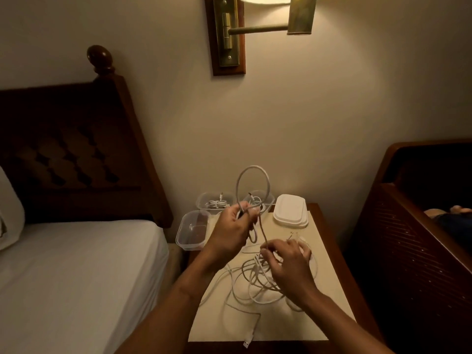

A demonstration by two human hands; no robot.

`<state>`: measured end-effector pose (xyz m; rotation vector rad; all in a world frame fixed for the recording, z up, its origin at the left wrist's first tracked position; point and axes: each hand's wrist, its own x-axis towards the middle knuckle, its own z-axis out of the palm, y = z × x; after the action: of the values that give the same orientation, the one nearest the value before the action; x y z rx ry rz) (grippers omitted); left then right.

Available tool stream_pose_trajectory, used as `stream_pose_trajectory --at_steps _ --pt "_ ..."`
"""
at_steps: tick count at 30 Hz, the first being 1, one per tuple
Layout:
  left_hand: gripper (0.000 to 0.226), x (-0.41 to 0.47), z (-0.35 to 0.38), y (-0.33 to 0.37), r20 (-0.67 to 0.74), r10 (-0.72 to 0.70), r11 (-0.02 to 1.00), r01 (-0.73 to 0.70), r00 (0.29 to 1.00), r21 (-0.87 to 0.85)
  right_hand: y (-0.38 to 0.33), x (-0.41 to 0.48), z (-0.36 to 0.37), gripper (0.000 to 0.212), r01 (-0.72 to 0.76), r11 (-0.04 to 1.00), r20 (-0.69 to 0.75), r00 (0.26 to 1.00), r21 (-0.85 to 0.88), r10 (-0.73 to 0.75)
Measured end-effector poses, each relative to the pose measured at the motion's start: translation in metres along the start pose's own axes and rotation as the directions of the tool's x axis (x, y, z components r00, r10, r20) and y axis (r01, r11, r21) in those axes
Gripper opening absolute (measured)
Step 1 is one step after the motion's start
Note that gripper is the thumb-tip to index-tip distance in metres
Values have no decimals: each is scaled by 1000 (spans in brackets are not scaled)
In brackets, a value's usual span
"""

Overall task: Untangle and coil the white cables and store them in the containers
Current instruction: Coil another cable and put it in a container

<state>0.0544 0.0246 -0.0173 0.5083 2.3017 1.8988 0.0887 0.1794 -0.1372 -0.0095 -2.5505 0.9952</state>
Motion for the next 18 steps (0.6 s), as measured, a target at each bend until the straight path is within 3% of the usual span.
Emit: stream_pose_trajectory --at_steps 2,5,8,10,12,16,18 --pt "24 1 -3 6 -76 50 999 -50 996 2 7 -7 5 7 -30 998 -13 999 62 30" --pt "23 0 -8 5 -180 -10 976 -30 984 -215 4 -2 -1 6 -2 998 -35 999 69 4" --pt "17 -5 -13 3 -153 24 956 -67 988 -285 -3 9 -11 8 32 996 -38 999 84 -29" --pt "11 -6 -16 3 -160 55 987 -78 986 -144 -4 16 -18 11 33 996 -43 999 83 -30" --pt "21 -2 -19 -2 -169 64 984 -34 983 174 -5 22 -23 12 61 997 -68 996 56 -57" --pt "14 9 -24 -18 77 -87 850 33 993 526 -12 31 -28 11 189 980 -85 978 -55 -193" --pt "23 10 -24 -22 92 -126 796 46 988 603 -17 33 -28 11 253 958 -84 960 -136 -265"
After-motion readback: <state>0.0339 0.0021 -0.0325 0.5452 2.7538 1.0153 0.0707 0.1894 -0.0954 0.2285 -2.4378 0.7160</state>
